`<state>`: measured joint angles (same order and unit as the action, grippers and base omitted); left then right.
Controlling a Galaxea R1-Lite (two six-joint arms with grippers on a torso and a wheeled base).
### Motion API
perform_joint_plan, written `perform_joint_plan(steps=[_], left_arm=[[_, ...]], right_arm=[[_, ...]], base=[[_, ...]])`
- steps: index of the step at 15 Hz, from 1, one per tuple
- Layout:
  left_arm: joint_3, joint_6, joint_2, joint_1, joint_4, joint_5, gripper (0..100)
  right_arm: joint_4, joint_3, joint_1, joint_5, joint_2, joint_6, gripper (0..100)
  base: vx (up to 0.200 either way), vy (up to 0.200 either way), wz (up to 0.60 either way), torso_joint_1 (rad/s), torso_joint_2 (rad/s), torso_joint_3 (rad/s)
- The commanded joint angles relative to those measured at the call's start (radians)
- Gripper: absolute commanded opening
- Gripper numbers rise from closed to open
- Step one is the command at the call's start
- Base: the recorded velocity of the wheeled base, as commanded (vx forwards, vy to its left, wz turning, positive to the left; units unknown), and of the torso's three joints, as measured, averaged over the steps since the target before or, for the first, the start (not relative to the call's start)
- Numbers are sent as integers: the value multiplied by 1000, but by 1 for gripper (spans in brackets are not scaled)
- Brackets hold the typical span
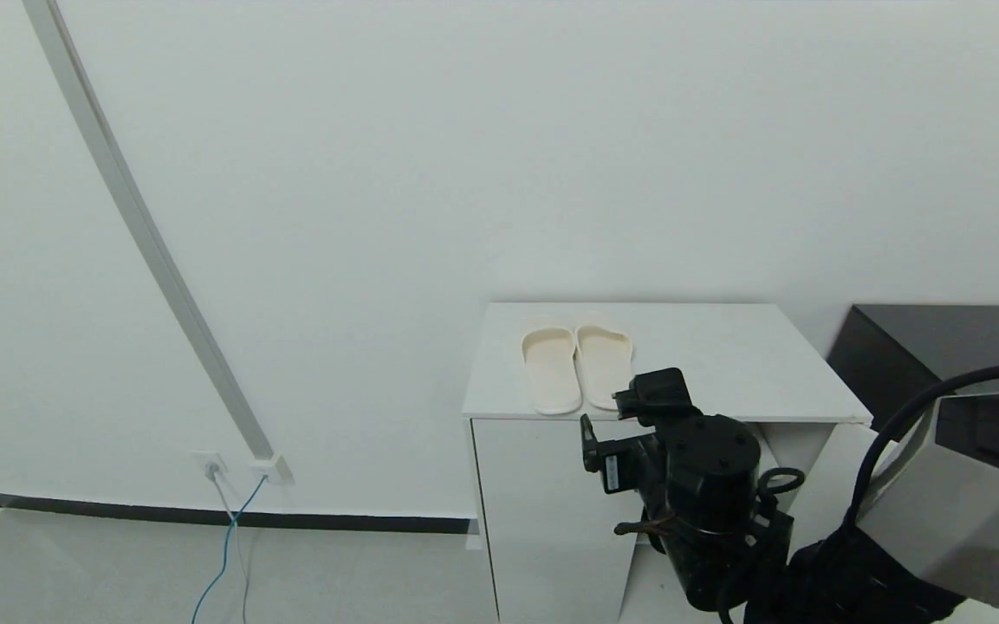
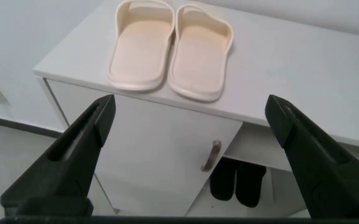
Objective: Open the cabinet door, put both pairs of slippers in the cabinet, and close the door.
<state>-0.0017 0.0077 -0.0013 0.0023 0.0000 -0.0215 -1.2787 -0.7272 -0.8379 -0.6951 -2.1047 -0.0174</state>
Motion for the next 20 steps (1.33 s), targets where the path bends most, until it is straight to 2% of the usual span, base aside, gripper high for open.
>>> perform_joint_plan(steps=[1,5,8,11,16,20], left_arm=[[0,-2,1,1,-2,0,0],[0,-2,1,1,0,0,0],[0,-2,1,1,0,0,0],[0,-2,1,1,-2,0,0],[0,-3,1,1,0,0,0],[0,-3,1,1,-2,2,0]], right_arm=[[124,-113,19,0,2,51,100],[464,-284,6,0,29,198,100],[618,-320,8,2,61,275,100],[627,-322,6,8,40,290,100],[625,-319,13,75,-23,344,100],[582,-356,33,118,-106,341,100]], base=[[0,0,0,163,-354,-178],[0,0,0,22,-52,-23],[133,0,0,2,0,3],[200,0,0,-1,-4,1],[200,0,0,8,-1,0],[0,0,0,0,0,0]])
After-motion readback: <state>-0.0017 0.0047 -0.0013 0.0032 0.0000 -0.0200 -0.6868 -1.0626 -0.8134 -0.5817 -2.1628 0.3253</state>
